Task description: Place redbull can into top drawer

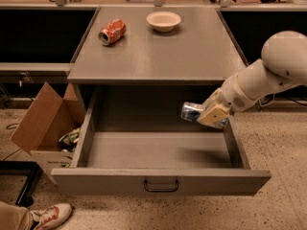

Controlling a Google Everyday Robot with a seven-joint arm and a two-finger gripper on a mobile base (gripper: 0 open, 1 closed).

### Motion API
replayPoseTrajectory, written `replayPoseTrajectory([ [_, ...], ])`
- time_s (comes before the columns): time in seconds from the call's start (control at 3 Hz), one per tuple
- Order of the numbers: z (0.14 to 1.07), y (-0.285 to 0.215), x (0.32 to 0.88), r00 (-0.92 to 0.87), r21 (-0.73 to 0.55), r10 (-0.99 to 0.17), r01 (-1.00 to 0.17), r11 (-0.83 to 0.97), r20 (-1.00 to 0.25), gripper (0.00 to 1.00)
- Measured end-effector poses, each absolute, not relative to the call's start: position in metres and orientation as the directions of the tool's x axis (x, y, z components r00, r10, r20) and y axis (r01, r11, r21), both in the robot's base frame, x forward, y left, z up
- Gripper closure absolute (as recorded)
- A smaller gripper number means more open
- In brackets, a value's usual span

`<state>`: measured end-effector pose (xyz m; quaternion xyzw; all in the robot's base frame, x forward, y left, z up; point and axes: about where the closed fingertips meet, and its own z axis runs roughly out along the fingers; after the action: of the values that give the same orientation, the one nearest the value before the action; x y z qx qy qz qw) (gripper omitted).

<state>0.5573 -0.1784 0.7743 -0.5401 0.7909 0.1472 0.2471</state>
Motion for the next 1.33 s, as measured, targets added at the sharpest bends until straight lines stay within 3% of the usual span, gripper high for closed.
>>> replayPoseTrajectory([
  [0.33, 0.721, -0.188, 0.543, -0.354, -0.031, -0.781, -0.902, 0.43, -0.515, 1.0],
  [0.67, 0.681, -0.184, 0.527, -0.369, -0.009, -0.804, -0.907, 0.421, -0.466, 0.81],
  [1.0, 0.652, -0.172, 0.513, -0.36, 0.024, -0.832, -0.922, 0.387, -0.422, 0.5],
  [1.33, 0.644, -0.164, 0.509, -0.346, 0.035, -0.844, -0.931, 0.364, -0.409, 0.27],
])
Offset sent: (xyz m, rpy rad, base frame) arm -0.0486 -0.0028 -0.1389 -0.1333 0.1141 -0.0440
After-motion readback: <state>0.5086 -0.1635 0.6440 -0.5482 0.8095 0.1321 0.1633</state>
